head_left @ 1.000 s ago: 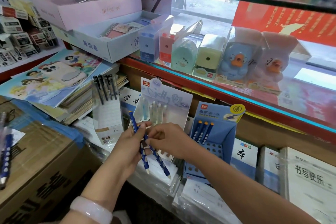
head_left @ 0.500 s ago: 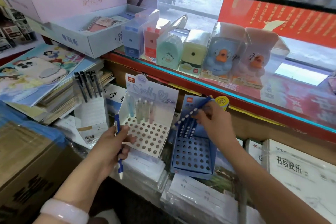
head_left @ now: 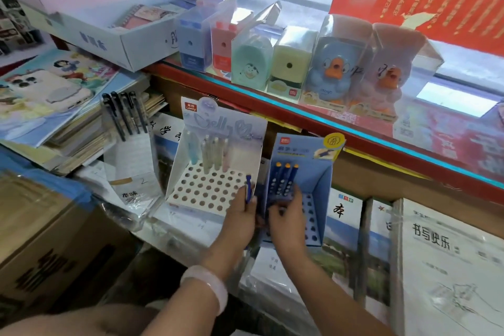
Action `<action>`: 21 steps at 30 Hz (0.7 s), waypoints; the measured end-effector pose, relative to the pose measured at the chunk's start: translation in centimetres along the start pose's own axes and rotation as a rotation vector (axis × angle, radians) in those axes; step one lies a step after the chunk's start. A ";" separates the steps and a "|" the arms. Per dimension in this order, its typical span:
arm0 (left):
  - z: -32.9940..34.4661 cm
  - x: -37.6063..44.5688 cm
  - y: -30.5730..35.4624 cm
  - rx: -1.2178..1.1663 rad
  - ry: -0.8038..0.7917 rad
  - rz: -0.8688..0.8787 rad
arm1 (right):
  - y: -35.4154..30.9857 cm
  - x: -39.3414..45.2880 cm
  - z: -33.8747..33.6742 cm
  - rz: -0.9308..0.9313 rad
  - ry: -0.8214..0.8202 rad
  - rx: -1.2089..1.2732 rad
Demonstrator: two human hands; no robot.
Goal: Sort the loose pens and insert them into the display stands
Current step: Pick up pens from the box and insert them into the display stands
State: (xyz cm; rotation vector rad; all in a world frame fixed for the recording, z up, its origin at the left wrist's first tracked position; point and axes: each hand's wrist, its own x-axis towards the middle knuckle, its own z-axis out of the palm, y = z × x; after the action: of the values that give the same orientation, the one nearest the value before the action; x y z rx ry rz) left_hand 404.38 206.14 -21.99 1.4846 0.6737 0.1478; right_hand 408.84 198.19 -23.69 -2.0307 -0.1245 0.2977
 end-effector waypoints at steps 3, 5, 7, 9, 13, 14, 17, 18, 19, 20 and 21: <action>-1.0 0.1 -0.6 -0.042 -0.040 -0.053 | 2.2 -0.4 -1.1 -0.032 -0.004 -0.043; -2.0 0.2 -0.3 -0.096 -0.054 -0.090 | 2.6 -0.2 -1.7 -0.029 -0.033 -0.005; -2.7 0.0 0.0 -0.105 -0.037 -0.095 | 2.3 0.2 -1.8 -0.032 -0.067 0.008; -2.9 -0.4 0.5 -0.077 -0.005 -0.073 | 1.6 0.5 -1.8 -0.053 -0.082 0.005; -3.1 -0.5 1.1 -0.061 -0.018 -0.048 | -0.6 0.6 -1.9 -0.183 -0.153 -0.008; -3.0 -0.7 1.3 -0.061 -0.052 -0.049 | -1.3 0.7 -2.0 -0.232 -0.171 -0.002; -2.7 -1.5 2.1 -0.089 -0.164 -0.046 | -3.0 1.1 -2.2 -0.332 -0.251 -0.006; -2.6 -1.7 2.2 -0.084 -0.194 -0.040 | -3.5 1.2 -2.2 -0.339 -0.300 -0.012; -2.5 -1.9 2.4 -0.075 -0.213 -0.035 | -3.9 1.2 -2.2 -0.334 -0.347 -0.010; -2.4 -2.1 2.4 -0.071 -0.224 -0.030 | -4.3 1.2 -2.3 -0.324 -0.386 0.007; -2.4 -2.2 2.5 -0.068 -0.227 -0.026 | -4.6 1.2 -2.4 -0.318 -0.412 0.033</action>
State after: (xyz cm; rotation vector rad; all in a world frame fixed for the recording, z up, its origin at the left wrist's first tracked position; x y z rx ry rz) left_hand 402.12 207.42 -18.82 1.4011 0.4993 -0.0180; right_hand 410.77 198.50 -18.77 -1.8572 -0.6853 0.5072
